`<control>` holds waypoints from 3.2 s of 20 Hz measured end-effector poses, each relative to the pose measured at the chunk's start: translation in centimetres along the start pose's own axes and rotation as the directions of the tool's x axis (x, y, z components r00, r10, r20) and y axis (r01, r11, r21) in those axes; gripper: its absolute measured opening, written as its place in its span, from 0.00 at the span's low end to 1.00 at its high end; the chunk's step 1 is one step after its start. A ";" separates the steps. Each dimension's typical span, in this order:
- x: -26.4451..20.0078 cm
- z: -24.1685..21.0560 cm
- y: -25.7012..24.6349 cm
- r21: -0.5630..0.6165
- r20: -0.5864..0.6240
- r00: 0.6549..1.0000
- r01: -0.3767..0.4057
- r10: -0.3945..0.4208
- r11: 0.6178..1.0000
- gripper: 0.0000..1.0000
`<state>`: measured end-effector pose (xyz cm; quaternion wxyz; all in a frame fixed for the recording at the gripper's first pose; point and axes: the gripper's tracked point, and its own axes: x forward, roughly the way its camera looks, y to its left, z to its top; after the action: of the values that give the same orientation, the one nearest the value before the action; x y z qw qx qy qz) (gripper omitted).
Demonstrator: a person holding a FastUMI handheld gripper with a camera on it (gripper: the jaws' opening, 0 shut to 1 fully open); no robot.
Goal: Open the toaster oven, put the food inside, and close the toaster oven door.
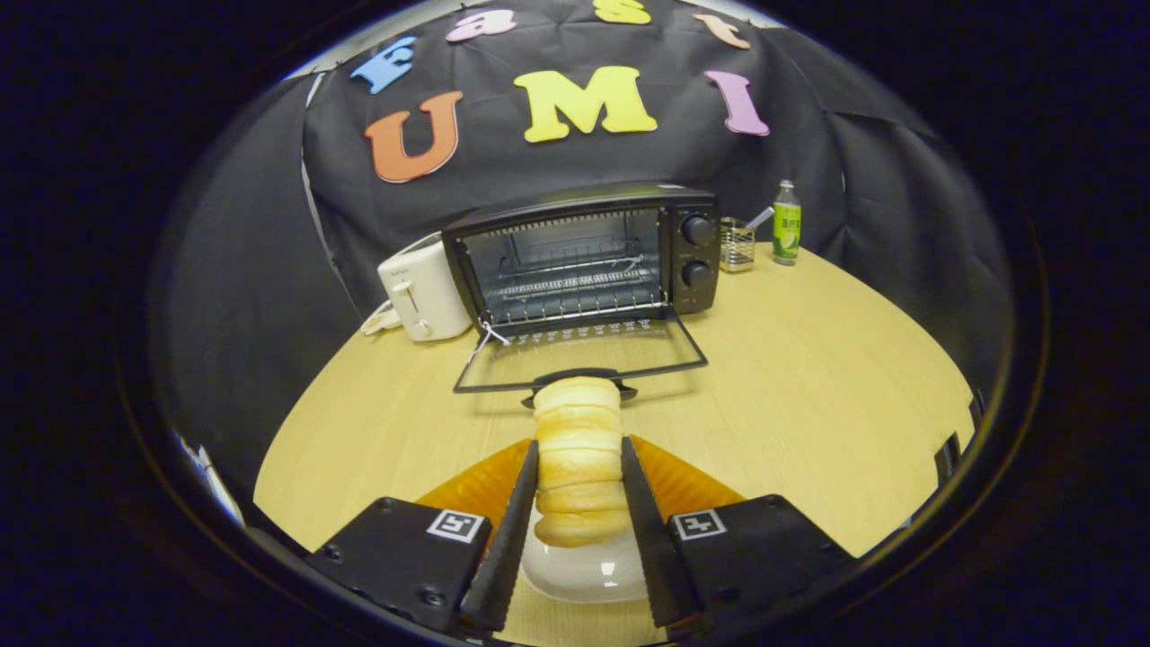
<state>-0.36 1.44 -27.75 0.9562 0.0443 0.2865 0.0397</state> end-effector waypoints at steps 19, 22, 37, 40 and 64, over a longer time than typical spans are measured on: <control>6.0 9.0 5.3 0.266 0.379 0.866 -0.439 0.325 0.858 0.62; 7.4 11.1 4.8 0.328 0.385 0.857 -0.475 0.344 0.816 0.62; 20.6 16.7 -0.9 0.622 0.370 0.900 -0.425 0.232 0.657 0.62; 22.7 17.4 -1.3 0.634 0.358 0.911 -0.397 0.203 0.663 0.63; 13.3 14.8 -1.0 0.285 0.283 0.953 -0.190 0.107 0.940 1.00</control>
<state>18.98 0.92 -22.77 0.9612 0.2198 0.1553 0.0609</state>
